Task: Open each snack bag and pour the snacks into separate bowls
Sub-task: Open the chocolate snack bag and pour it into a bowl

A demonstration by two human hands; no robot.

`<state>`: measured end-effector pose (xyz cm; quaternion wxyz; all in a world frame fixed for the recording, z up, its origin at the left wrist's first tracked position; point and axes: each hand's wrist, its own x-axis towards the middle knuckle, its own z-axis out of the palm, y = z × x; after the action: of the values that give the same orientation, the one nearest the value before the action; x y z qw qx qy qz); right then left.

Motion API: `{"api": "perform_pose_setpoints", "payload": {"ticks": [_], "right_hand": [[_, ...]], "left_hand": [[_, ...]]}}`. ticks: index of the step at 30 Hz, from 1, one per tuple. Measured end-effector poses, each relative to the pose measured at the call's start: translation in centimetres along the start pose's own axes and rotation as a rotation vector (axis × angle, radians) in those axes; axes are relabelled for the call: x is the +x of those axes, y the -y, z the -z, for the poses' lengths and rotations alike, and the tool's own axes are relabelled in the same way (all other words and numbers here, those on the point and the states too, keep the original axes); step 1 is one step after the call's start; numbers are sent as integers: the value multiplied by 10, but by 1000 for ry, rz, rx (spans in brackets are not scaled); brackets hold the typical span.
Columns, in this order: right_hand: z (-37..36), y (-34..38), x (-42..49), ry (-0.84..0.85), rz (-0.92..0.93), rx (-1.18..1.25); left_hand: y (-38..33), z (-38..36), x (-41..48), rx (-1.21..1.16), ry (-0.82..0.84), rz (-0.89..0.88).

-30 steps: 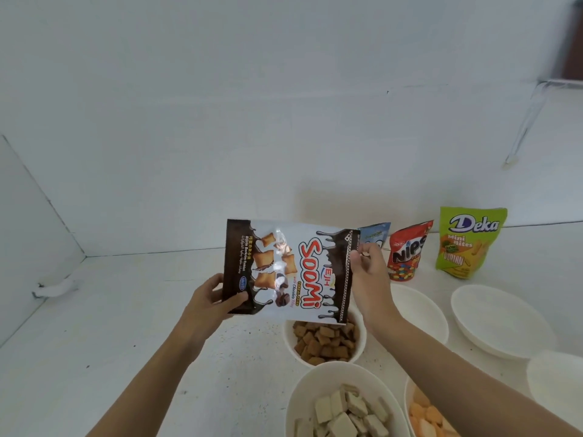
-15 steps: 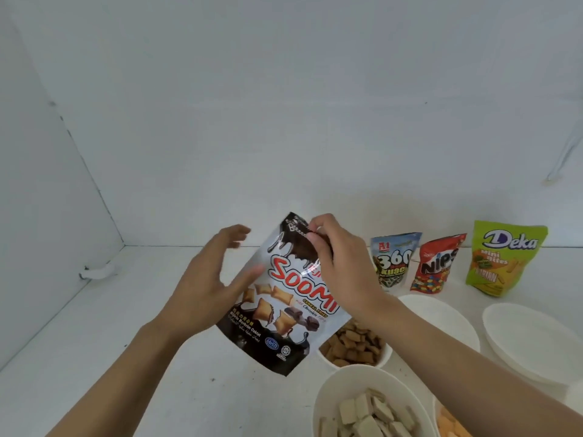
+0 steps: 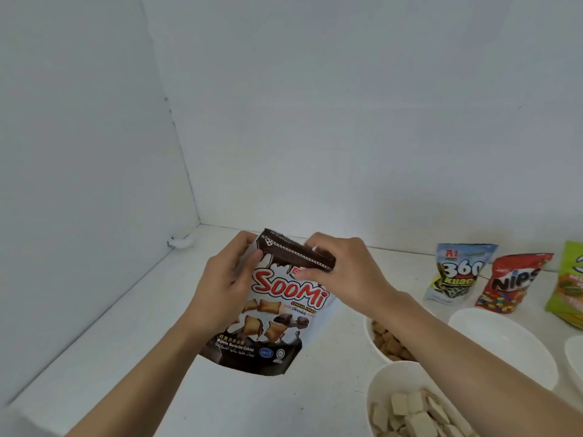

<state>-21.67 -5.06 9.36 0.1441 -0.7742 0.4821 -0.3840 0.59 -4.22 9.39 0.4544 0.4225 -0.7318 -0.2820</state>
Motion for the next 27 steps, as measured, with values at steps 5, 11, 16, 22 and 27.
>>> {"api": "perform_pose_setpoints", "payload": {"ticks": [5, 11, 16, 22, 27], "right_hand": [[-11, -4, 1, 3, -3, 105], [-32, 20, -2, -15, 254, -15], [-50, 72, -11, 9, 458, 11], [-83, 122, -43, 158, 690, 214], [-121, 151, -79, 340, 785, 331]], "left_hand": [[9, 18, -27, -2, -123, 76], [-4, 39, -72, 239, -243, 67], [-39, 65, -130, 569, -411, 40], [-86, 96, -216, 875, -448, 114], [-106, 104, -293, 1001, -295, 374]]}}
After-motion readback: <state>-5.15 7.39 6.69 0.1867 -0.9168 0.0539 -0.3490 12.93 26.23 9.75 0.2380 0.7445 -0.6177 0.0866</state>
